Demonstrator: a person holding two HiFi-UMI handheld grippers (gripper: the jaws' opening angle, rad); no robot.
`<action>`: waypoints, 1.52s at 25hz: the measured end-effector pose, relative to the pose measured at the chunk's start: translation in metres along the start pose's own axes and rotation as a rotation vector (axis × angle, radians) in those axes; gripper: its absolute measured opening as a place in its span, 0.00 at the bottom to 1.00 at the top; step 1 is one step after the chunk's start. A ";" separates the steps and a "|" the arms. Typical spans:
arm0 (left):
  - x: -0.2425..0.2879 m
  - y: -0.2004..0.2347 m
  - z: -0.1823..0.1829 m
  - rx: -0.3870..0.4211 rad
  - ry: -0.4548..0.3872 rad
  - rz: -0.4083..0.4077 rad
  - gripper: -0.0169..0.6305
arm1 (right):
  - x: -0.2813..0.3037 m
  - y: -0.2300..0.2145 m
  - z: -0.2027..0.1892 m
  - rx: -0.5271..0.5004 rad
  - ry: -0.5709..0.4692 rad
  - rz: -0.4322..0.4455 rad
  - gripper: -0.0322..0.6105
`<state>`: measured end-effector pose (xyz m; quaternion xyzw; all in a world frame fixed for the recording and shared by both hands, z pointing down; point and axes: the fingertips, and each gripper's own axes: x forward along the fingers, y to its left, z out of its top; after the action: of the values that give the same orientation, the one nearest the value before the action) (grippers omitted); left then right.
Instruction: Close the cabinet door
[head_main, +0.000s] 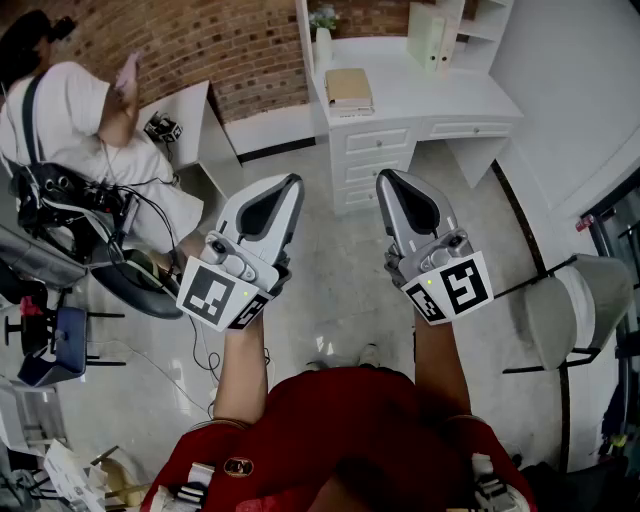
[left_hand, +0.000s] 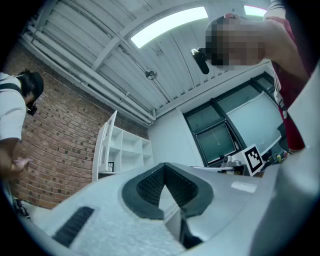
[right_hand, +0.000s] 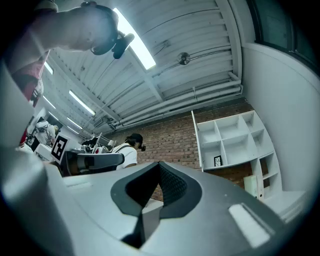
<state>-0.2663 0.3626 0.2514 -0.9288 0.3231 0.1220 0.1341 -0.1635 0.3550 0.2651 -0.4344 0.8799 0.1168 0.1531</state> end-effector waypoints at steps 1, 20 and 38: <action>0.004 -0.002 -0.001 0.001 0.003 0.000 0.03 | -0.002 -0.003 0.001 0.004 -0.003 0.004 0.07; 0.090 -0.022 -0.031 0.021 0.043 0.083 0.03 | -0.046 -0.099 -0.004 0.094 -0.034 0.062 0.07; 0.233 0.227 -0.109 -0.039 -0.010 0.099 0.03 | 0.140 -0.236 -0.090 0.035 0.035 -0.004 0.07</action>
<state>-0.2169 0.0234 0.2413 -0.9135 0.3658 0.1394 0.1113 -0.0709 0.0820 0.2796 -0.4354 0.8835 0.0933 0.1453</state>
